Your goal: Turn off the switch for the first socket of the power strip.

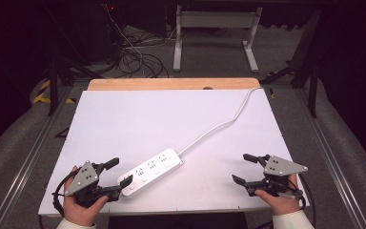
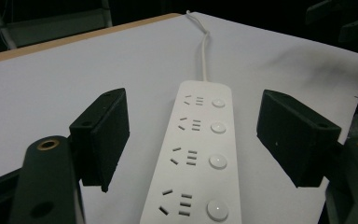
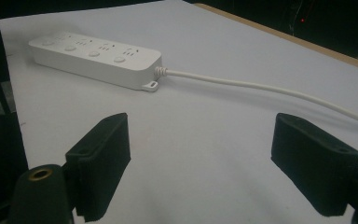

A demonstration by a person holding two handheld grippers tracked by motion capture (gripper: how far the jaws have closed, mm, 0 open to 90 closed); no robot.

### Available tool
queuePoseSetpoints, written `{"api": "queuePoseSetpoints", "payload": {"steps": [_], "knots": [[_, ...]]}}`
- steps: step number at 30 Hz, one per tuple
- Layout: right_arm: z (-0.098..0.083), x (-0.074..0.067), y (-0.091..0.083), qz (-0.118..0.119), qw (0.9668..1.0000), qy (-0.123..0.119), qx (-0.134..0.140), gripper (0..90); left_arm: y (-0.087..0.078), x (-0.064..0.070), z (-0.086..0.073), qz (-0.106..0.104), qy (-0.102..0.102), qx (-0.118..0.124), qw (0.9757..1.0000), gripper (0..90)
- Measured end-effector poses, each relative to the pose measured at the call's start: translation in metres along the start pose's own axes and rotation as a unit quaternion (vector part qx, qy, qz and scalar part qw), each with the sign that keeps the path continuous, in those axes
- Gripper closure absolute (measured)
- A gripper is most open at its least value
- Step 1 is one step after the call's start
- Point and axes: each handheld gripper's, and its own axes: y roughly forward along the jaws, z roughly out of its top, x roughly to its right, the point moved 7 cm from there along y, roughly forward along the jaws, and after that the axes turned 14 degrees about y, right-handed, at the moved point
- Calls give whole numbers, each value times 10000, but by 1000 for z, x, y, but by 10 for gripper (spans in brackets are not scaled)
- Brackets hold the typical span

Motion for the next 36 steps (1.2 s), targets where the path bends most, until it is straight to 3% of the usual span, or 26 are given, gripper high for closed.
{"api": "queuePoseSetpoints", "payload": {"steps": [10,14,19,22,27,36], "knots": [[-1,2,0,-104,9999,26,-60,244,-3,0,2,130,150,-132,9997,294],[-2,2,1,-103,9999,8,-98,248,-3,1,3,25,15,-130,9999,322],[-3,0,2,-93,9999,8,-131,257,-4,1,6,55,-81,-68,9999,316],[-4,0,2,-84,9998,-4,-155,262,-5,-1,6,119,71,-156,9998,315],[-4,1,2,-90,9998,-24,-178,262,-5,-1,8,132,150,-154,9997,336],[-6,-1,4,-40,9997,20,-232,263,-5,-1,15,20,103,-181,9998,419]]}}
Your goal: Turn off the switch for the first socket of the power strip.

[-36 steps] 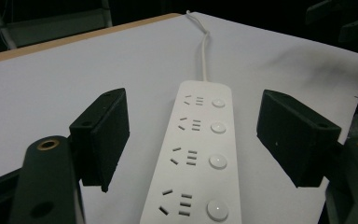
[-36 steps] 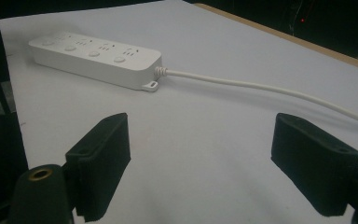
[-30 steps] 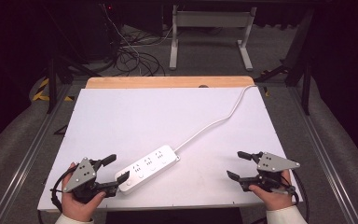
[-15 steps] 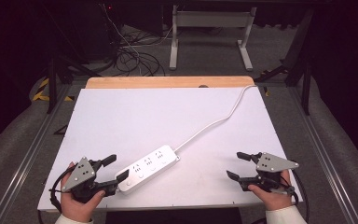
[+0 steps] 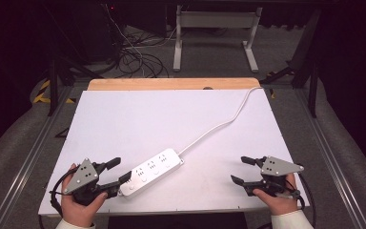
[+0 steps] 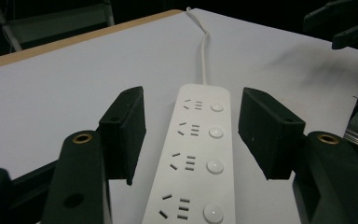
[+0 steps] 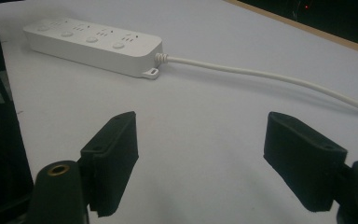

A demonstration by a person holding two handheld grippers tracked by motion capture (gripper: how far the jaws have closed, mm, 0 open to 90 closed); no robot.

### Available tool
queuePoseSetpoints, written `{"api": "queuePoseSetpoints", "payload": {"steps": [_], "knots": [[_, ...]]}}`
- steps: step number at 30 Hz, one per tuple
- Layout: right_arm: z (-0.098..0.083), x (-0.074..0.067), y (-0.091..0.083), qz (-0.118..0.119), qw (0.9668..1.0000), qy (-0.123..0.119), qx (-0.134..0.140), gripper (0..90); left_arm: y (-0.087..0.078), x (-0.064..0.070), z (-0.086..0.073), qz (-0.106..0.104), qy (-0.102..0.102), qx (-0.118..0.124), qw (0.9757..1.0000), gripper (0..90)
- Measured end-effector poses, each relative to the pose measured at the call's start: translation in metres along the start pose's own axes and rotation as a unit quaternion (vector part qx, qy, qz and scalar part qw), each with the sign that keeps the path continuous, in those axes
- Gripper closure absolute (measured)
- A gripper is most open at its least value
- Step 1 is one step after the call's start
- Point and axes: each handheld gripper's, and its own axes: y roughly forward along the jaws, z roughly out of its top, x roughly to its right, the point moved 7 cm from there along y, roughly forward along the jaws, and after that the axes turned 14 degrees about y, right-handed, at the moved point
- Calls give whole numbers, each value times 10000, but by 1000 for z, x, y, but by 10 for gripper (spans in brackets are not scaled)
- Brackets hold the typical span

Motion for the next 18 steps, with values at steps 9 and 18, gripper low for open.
{"api": "queuePoseSetpoints", "payload": {"steps": [9,18], "knots": [[-1,-1,1,23,10000,7,-21,262,7,2,10,-196,4,-104,9998,464],[-1,0,1,37,10000,33,-35,263,19,3,21,-422,49,-171,9990,505]]}}
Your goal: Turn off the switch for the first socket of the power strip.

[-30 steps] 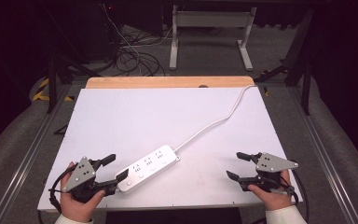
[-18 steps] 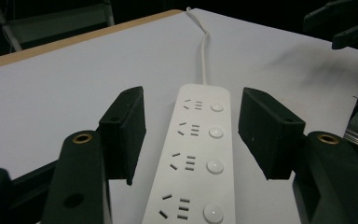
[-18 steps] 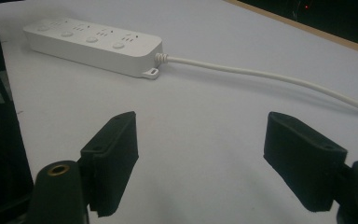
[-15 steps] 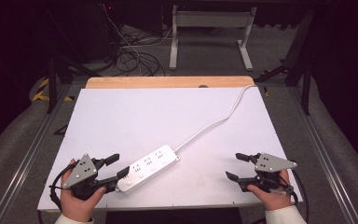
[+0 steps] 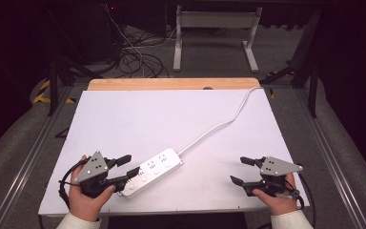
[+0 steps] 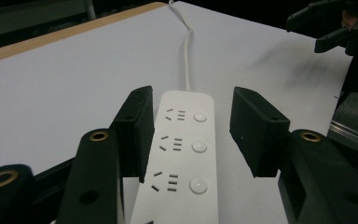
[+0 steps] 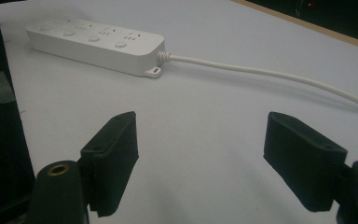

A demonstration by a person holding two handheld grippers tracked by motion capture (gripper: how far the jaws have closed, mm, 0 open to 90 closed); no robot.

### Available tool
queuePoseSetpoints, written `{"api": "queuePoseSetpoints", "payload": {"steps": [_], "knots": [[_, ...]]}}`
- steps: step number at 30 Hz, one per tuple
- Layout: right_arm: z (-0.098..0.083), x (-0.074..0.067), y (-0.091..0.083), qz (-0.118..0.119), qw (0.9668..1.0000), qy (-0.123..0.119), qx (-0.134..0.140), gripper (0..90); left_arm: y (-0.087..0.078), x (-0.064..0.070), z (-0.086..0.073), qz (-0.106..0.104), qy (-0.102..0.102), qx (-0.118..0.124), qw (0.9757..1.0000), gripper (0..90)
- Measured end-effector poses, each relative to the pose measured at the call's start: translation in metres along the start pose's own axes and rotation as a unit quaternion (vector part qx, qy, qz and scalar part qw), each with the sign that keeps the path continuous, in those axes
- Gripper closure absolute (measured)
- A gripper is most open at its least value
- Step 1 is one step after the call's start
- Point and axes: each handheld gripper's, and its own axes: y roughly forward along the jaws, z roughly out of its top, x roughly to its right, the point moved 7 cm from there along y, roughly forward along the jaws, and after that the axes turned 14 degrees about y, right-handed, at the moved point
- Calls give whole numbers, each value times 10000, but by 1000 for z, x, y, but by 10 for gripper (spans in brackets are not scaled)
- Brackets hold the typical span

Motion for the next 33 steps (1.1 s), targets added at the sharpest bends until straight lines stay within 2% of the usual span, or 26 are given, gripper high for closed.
{"api": "queuePoseSetpoints", "payload": {"steps": [7,17,33], "knots": [[-1,0,1,12,10000,29,-2,263,8,2,8,-169,65,-22,9998,527],[-1,0,1,36,10000,19,-30,263,20,4,21,-270,175,-62,9995,561],[-1,-2,2,68,10000,-4,-46,263,43,7,43,-562,387,-188,9975,583]]}}
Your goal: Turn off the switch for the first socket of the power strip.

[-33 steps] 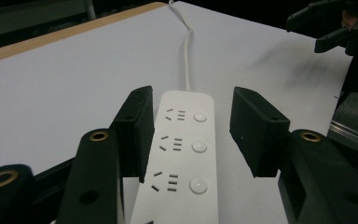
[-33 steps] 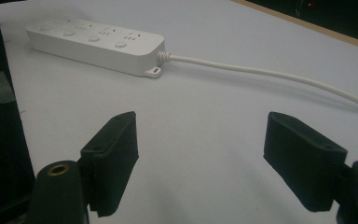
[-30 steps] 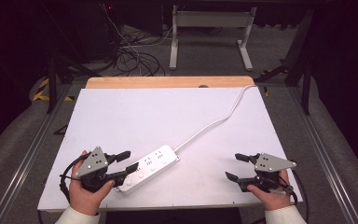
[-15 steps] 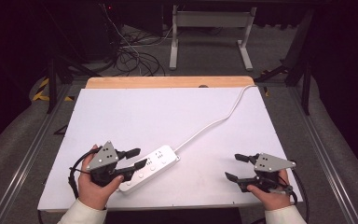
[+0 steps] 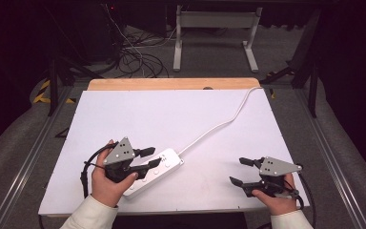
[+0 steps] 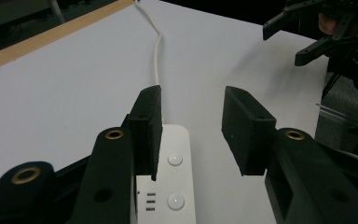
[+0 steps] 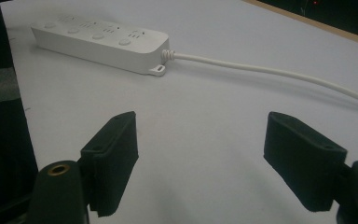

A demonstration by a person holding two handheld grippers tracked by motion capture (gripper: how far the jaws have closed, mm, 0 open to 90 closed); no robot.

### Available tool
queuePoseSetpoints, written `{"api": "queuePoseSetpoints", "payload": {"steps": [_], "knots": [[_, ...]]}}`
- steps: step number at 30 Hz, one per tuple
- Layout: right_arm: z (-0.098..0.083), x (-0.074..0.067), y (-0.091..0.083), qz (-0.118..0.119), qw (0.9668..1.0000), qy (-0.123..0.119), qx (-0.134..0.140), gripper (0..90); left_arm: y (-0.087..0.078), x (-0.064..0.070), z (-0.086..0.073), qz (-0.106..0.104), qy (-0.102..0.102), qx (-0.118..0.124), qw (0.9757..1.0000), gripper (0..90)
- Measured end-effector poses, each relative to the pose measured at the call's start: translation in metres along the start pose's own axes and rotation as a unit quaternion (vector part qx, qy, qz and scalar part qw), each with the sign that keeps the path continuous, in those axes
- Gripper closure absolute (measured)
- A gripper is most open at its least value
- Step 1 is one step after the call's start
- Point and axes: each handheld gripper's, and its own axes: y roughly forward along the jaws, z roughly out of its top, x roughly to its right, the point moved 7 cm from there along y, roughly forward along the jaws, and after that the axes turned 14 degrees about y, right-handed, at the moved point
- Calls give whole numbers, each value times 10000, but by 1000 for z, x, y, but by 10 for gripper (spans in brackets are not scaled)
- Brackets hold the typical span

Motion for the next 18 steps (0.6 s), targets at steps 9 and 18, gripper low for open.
{"api": "queuePoseSetpoints", "payload": {"steps": [9,18], "knots": [[-1,0,1,6,10000,-14,-40,268,15,0,5,-150,-105,17,9998,612],[-2,0,1,26,10000,-10,-41,277,22,-1,9,-241,14,-85,9997,715]]}}
